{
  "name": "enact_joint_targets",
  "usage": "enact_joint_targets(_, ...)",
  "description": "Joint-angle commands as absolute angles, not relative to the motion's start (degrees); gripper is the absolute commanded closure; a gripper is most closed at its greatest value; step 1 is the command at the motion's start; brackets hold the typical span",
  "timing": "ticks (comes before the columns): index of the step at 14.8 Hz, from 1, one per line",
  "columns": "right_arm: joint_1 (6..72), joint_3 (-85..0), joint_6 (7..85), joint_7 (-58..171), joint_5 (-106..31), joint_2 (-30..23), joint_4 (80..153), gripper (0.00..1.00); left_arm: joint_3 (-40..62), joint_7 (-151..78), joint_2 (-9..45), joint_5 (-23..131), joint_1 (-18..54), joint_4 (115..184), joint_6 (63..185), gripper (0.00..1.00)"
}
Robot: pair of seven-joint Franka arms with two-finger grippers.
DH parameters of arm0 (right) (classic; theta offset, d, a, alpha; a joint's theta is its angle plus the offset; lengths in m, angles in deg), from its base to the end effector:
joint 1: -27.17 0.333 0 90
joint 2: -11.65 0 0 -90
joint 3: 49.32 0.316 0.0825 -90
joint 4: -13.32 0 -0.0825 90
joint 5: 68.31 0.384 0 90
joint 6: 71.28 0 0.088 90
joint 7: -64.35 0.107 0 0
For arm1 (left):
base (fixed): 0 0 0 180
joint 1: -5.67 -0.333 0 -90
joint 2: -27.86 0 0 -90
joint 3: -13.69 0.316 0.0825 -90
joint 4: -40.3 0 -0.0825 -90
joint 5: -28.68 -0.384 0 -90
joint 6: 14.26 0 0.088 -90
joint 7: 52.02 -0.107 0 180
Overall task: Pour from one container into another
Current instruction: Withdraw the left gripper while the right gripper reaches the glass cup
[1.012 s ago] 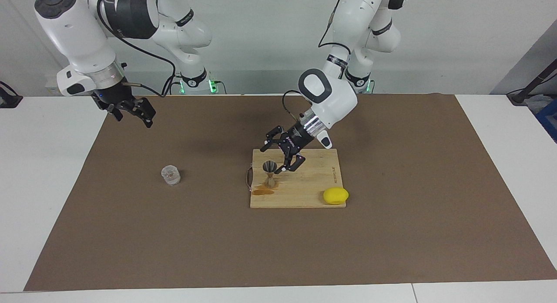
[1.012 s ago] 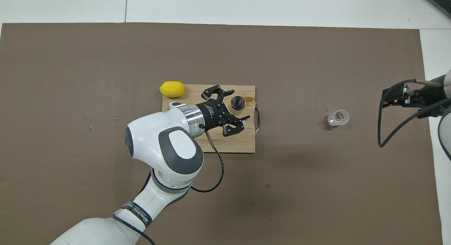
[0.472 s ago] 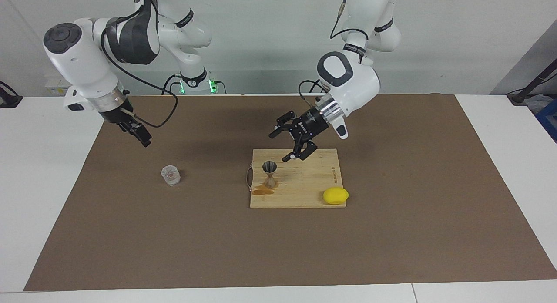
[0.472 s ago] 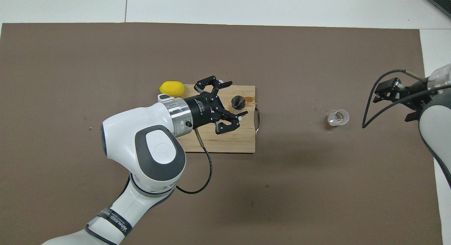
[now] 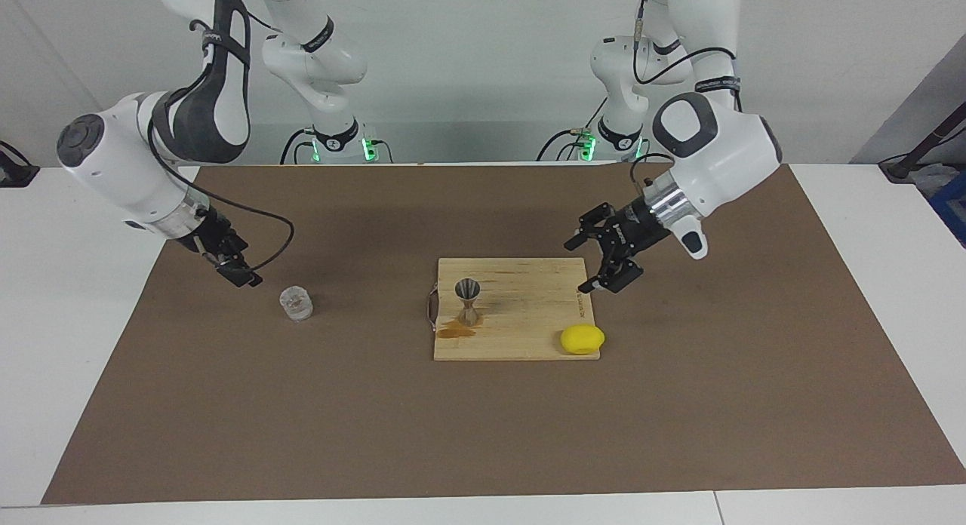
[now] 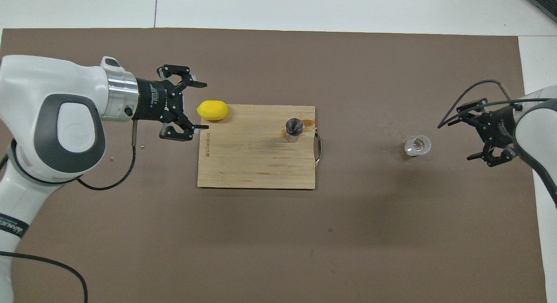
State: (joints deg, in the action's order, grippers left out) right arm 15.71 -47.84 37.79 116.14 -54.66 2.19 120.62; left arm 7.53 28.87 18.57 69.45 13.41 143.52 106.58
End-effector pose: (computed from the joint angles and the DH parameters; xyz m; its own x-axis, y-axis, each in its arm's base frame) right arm 0.5811 -0.0855 0.4160 0.3782 -0.8894 -0.2568 -0.9222 -0.3861 -0.0211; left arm 0.6007 -0.1766 0.4792 0.0944 0.7908 -0.6048 0.9922 -0.0249 0.1223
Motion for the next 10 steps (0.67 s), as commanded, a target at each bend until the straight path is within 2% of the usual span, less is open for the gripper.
enact_joint_targets(1,12.8,-47.2,41.7,119.9,-49.9,2.0,123.9,0.0,6.9,29.2,15.9,57.2,10.2,137.2,102.3,0.0)
enact_joint_targets(5,12.2,-47.2,44.6,119.5,-44.0,-0.7,126.4,0.0,6.8,27.2,14.9,47.3,8.0,132.8,101.4,0.0)
enact_joint_targets(8,11.6,-47.2,48.0,115.9,-36.2,-1.0,130.7,0.0,7.0,11.8,14.7,43.6,6.1,130.7,98.7,0.0)
enact_joint_targets(10,11.4,-47.2,48.2,112.6,-35.2,-3.5,130.8,0.0,7.0,2.9,14.6,40.7,4.7,129.5,97.8,0.0)
